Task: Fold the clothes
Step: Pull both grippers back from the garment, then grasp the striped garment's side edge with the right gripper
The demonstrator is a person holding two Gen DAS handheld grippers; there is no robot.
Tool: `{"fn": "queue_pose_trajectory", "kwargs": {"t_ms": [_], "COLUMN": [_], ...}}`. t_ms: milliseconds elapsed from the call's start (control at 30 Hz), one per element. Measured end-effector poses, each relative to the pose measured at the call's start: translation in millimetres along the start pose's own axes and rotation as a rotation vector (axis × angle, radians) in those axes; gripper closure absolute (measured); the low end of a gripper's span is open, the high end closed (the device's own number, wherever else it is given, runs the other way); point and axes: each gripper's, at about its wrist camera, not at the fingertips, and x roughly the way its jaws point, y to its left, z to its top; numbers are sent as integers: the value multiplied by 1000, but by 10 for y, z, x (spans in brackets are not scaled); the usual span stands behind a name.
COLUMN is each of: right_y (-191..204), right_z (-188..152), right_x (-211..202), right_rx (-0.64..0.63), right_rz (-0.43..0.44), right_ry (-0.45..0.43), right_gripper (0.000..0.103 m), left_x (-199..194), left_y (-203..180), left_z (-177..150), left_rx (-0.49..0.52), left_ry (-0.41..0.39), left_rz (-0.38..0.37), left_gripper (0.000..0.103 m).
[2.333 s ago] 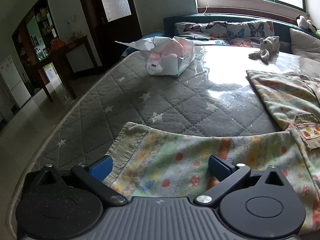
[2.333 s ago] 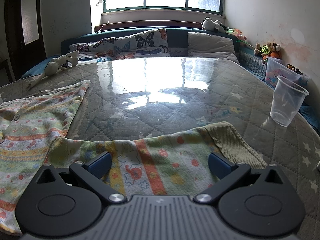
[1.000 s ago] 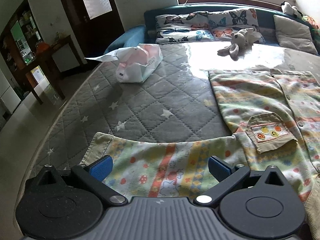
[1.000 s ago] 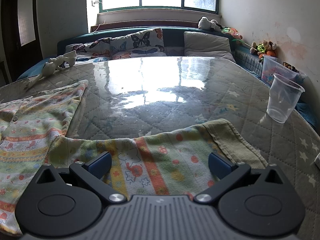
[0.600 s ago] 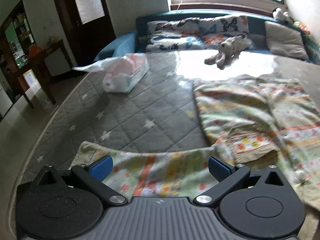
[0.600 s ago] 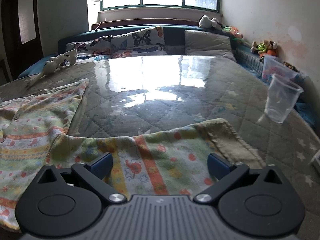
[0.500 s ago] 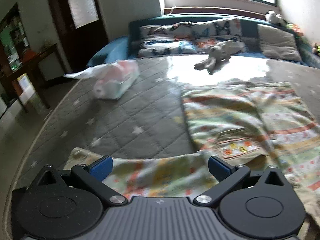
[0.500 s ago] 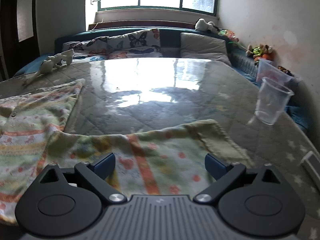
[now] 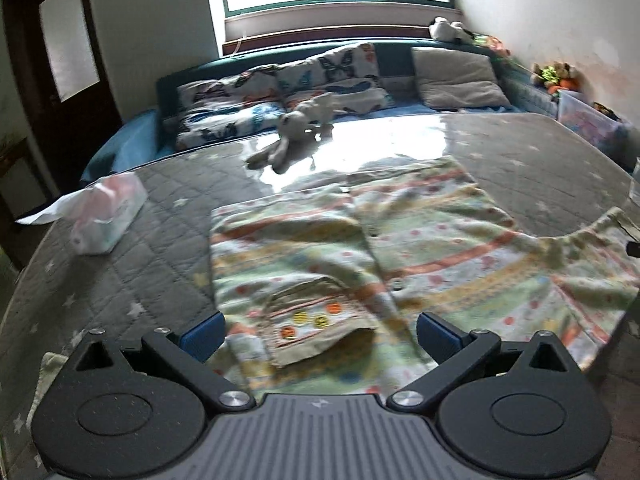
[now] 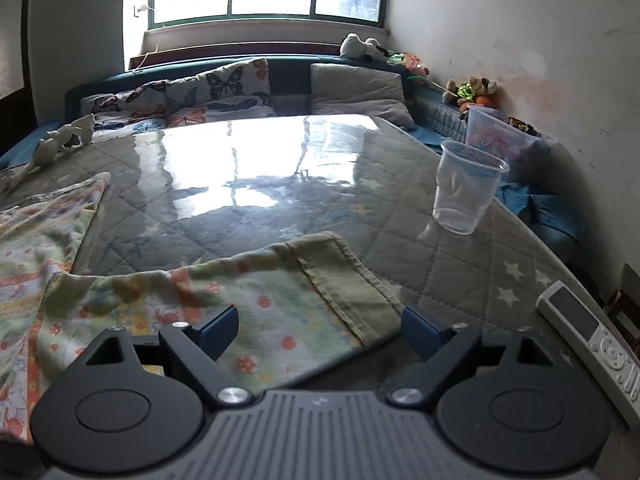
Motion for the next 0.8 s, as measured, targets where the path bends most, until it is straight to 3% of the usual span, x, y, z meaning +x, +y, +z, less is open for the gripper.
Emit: {"fn": "queue_pose_trajectory", "kwargs": {"t_ms": [467,800], "right_y": [71,111], "right_z": [4,25], "right_x": [-84,-113], "right_rx": [-29,-47], "right_rz": [-130,-137], "right_ry": [8,1], "right_gripper": [21,21], "left_x": [11,-41], "left_y": [-113,-168], "left_z": [-10,3], "left_rx": [27,36], "left_ry": [11,0], "left_rz": [-5,-1], "left_gripper": [0,0]}}
